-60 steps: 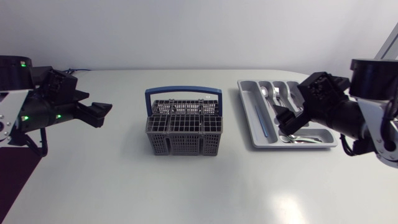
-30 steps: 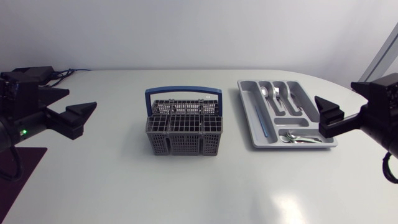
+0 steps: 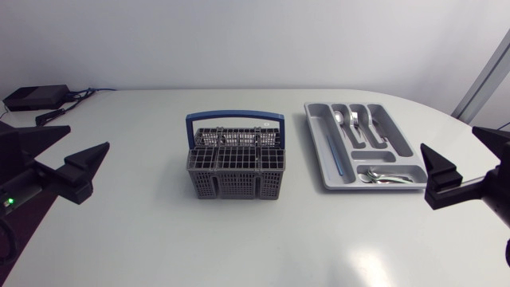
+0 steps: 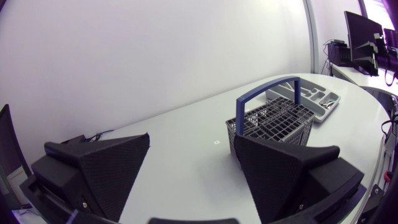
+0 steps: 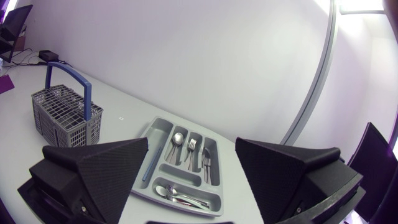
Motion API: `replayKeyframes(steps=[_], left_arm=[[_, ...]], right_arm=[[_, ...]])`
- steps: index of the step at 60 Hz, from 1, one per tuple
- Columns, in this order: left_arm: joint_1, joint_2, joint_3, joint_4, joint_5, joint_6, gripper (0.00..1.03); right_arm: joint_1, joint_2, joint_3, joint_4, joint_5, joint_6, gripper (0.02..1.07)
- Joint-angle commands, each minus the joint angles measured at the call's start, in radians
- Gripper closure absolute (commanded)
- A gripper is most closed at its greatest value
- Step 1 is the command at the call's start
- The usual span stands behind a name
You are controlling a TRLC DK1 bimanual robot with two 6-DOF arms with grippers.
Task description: Unload the cutlery basket into the drawer organizer.
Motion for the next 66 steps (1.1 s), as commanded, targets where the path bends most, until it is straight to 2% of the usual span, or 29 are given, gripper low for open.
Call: replayKeyframes(steps=[1,58,66], left_arm=[[0.004,-0.042,-0.045,0.012,-0.001,-0.050,0.05],[-0.089,-0.519,-0.455,0.139,-0.299,-0.329,0.05],[-0.090,-0.524,-0.459,0.140,-0.302,-0.332,0.05]], right_arm=[[-0.008,-0.048,-0.041,-0.009,-0.006,0.044,0.06],[0.017,-0.338,-0.386,0.131,0.036,0.380,0.06],[0.017,-0.341,-0.389,0.132,0.037,0.384,0.06]])
